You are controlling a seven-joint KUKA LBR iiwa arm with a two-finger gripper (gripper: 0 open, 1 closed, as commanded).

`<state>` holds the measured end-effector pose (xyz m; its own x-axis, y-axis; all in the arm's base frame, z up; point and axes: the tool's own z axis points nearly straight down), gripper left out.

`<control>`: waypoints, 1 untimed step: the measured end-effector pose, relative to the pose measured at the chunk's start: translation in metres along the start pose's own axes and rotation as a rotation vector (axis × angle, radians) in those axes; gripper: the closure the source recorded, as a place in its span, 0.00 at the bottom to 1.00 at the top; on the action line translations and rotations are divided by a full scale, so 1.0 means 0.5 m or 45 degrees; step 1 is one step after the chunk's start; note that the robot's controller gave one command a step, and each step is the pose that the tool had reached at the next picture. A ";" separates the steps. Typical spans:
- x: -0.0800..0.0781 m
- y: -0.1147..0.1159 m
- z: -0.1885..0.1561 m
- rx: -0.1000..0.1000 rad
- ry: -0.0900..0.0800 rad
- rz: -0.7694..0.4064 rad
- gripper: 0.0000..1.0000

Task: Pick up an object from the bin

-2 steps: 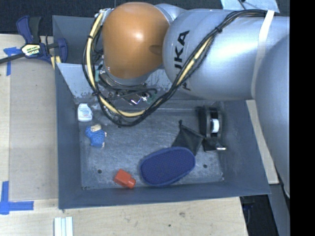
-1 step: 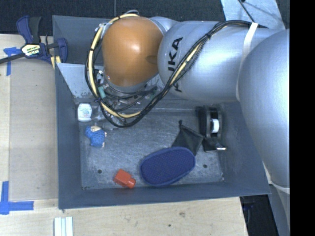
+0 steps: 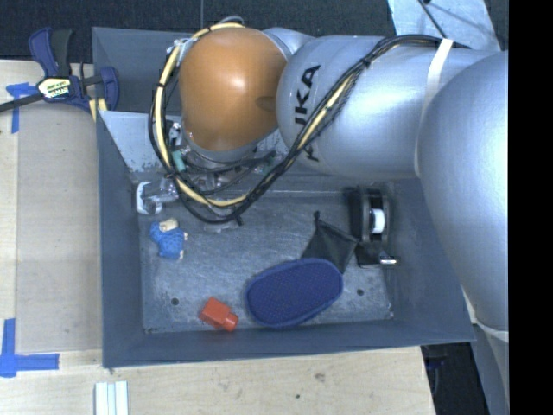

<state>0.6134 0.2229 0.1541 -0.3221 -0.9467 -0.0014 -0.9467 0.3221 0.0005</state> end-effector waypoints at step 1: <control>-0.036 0.003 0.155 -0.003 0.004 -0.305 0.00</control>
Offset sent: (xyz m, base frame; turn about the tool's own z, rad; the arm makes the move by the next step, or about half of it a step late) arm 0.0048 0.0192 -0.0750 -0.2407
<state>0.6177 0.2408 0.0768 -0.0884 -0.9961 0.0015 -0.9961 0.0884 0.0027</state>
